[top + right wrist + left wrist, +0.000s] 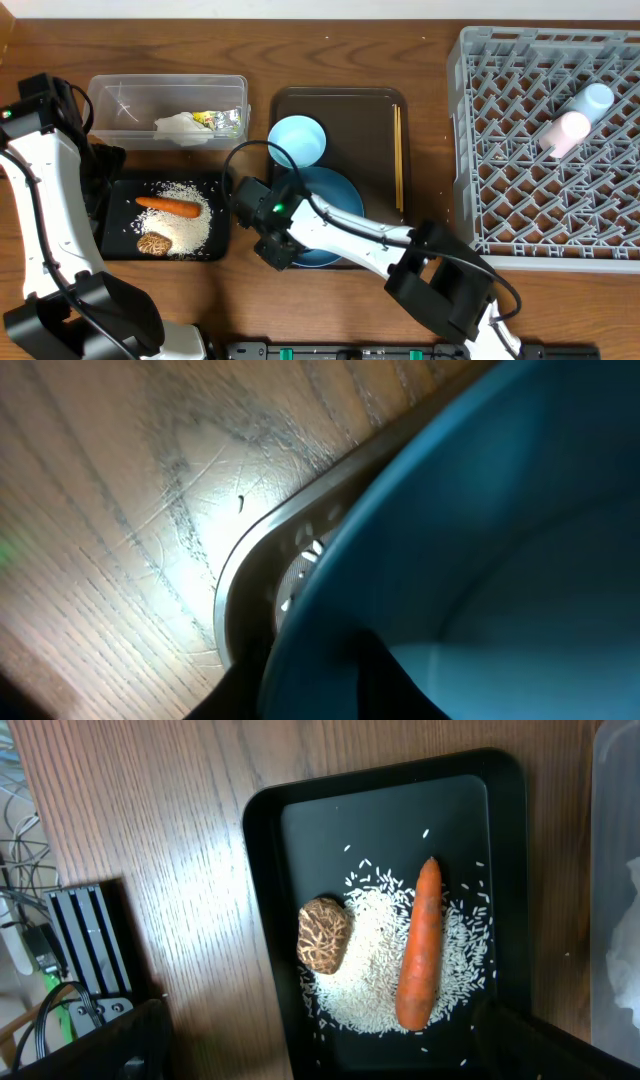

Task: Sort waste into correct bins and load items into the dishwasher rack
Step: 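Grip the blue plate rim with the right gripper and lift, then carry the blue plate with the right gripper over the rack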

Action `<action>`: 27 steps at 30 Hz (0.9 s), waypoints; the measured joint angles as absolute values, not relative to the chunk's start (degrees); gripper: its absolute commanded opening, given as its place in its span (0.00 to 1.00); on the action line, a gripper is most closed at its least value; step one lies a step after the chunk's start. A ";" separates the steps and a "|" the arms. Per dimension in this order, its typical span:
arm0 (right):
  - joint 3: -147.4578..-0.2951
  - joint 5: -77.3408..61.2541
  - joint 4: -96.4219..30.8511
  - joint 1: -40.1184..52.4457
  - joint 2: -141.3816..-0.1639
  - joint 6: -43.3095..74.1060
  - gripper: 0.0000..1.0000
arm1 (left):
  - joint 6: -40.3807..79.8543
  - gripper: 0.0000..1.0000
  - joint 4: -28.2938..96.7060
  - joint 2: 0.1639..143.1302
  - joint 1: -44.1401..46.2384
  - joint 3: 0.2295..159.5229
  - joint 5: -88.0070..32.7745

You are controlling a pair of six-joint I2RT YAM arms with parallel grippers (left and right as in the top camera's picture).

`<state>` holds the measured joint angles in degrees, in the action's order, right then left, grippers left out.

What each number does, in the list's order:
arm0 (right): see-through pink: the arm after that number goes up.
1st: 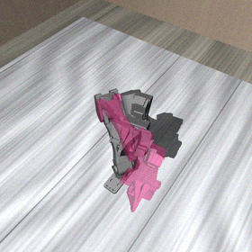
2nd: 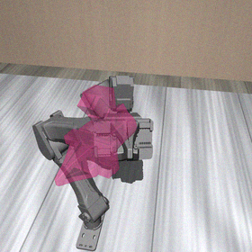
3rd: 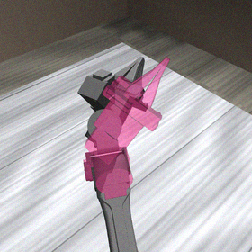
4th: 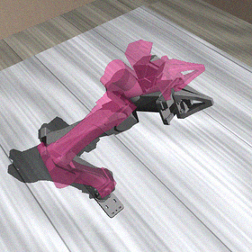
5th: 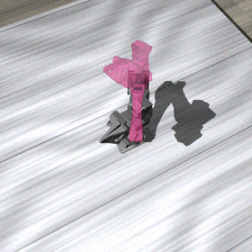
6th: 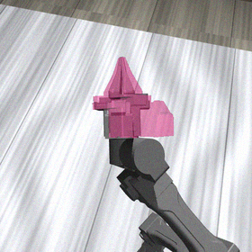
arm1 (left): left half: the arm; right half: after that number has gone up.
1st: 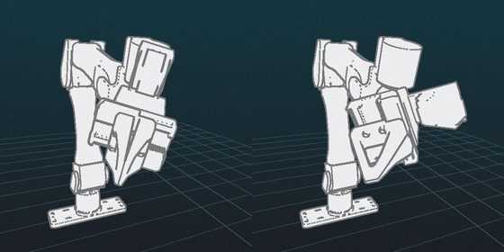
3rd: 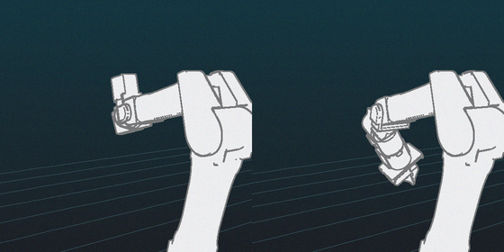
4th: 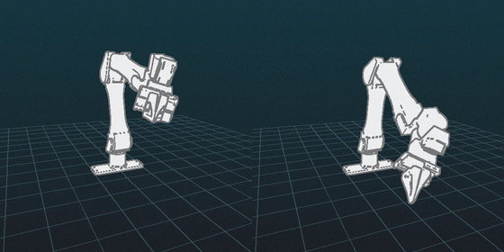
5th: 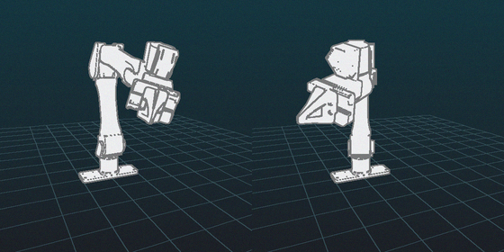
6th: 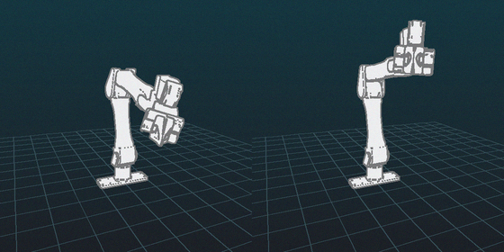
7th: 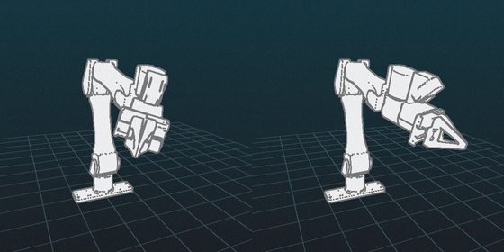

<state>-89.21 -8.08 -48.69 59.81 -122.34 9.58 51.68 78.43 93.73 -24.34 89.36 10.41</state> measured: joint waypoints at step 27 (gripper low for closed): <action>-95.20 -8.86 -55.92 54.24 -114.74 10.85 0.01 | 51.70 0.98 78.43 93.73 -24.34 89.36 10.39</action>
